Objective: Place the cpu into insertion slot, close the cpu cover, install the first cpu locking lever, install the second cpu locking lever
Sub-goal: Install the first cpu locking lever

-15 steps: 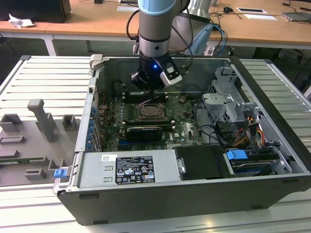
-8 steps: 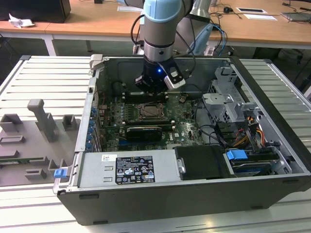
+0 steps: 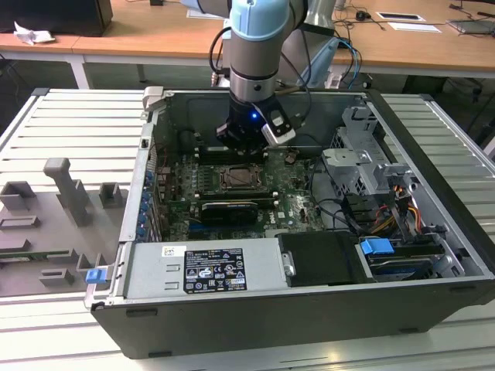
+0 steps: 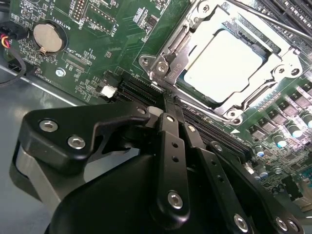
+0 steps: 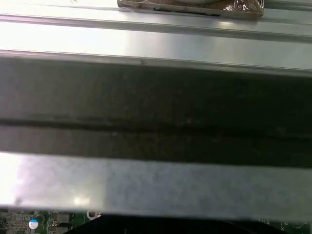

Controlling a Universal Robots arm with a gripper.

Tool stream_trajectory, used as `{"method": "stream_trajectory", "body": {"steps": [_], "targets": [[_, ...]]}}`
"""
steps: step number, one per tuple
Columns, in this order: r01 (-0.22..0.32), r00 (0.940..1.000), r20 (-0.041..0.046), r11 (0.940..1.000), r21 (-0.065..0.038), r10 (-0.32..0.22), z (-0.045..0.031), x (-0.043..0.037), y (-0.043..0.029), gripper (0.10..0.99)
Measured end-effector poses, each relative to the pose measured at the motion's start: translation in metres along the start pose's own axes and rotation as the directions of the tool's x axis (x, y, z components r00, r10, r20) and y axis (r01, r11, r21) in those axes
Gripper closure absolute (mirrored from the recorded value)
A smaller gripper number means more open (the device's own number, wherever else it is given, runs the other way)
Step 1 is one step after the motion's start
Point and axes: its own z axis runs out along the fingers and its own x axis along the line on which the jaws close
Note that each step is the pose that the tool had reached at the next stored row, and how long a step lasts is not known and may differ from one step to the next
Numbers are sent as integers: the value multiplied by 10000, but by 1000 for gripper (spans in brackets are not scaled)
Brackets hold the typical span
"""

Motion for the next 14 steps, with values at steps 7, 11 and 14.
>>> {"method": "stream_trajectory", "body": {"steps": [7,11,14], "targets": [[2,10000,-2,10000,78,-2,8,-2,0,980],[3,10000,-6,9999,121,-3,26,-3,-3,980],[-1,10000,-11,9999,128,1,36,-2,-6,980]]}}
